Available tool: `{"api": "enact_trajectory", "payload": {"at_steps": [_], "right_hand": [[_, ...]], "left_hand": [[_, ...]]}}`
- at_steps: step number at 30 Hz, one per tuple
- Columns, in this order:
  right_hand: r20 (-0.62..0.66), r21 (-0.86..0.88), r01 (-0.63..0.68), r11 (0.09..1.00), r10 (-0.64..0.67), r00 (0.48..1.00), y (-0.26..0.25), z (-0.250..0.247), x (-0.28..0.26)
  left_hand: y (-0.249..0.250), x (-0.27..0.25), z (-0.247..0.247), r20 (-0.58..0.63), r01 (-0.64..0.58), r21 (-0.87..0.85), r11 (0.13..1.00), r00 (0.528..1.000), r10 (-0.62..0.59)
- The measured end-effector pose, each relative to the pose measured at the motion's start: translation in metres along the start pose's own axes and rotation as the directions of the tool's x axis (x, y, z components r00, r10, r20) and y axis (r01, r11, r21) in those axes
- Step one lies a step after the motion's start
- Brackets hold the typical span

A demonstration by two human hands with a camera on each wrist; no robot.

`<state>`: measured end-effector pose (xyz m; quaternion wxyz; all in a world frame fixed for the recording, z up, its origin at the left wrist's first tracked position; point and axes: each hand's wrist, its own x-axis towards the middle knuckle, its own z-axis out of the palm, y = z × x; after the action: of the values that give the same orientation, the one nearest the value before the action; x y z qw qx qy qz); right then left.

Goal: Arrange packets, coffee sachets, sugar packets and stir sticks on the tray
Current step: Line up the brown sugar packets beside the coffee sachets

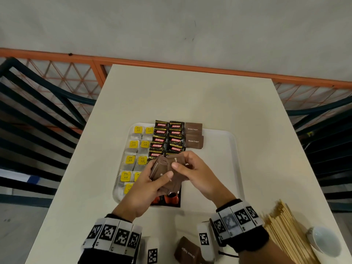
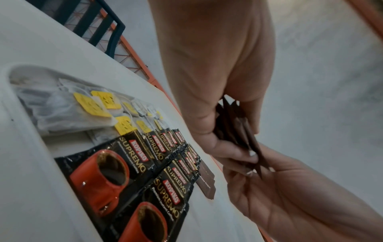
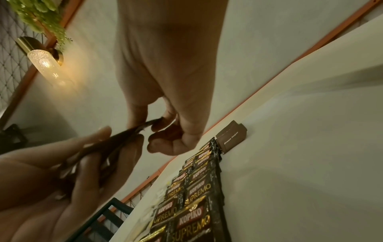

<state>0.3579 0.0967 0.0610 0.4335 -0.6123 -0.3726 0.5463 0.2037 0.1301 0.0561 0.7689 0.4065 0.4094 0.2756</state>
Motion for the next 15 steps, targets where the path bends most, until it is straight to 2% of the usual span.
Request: {"api": "enact_trajectory", "payload": {"at_steps": [3,6,8,12,15], "right_hand": [[-0.054,0.139,-0.016,0.99,0.024,0.998,-0.004,-0.006,-0.002],[-0.104,0.112,0.016,0.994,-0.004,0.995,-0.005,-0.012,-0.006],[-0.066,0.058,0.021,0.998,-0.017,0.998,-0.003,-0.014,-0.009],[0.091,-0.052,0.015,0.999,-0.01,0.996,0.001,-0.014,-0.014],[0.104,-0.008,0.003,1.0,-0.003,0.995,0.001,-0.013,-0.016]], "left_hand": [[-0.001,0.001,-0.001,-0.029,-0.004,-0.019,1.0,1.0,0.004],[-0.003,0.002,-0.005,-0.063,-0.019,-0.014,1.0,0.998,0.018],[-0.004,0.003,-0.007,-0.091,-0.04,-0.009,0.999,0.995,0.039],[-0.005,0.004,-0.008,-0.16,-0.102,0.038,0.994,0.981,0.106],[-0.007,0.004,-0.008,-0.17,-0.116,0.071,0.991,0.977,0.127]]}}
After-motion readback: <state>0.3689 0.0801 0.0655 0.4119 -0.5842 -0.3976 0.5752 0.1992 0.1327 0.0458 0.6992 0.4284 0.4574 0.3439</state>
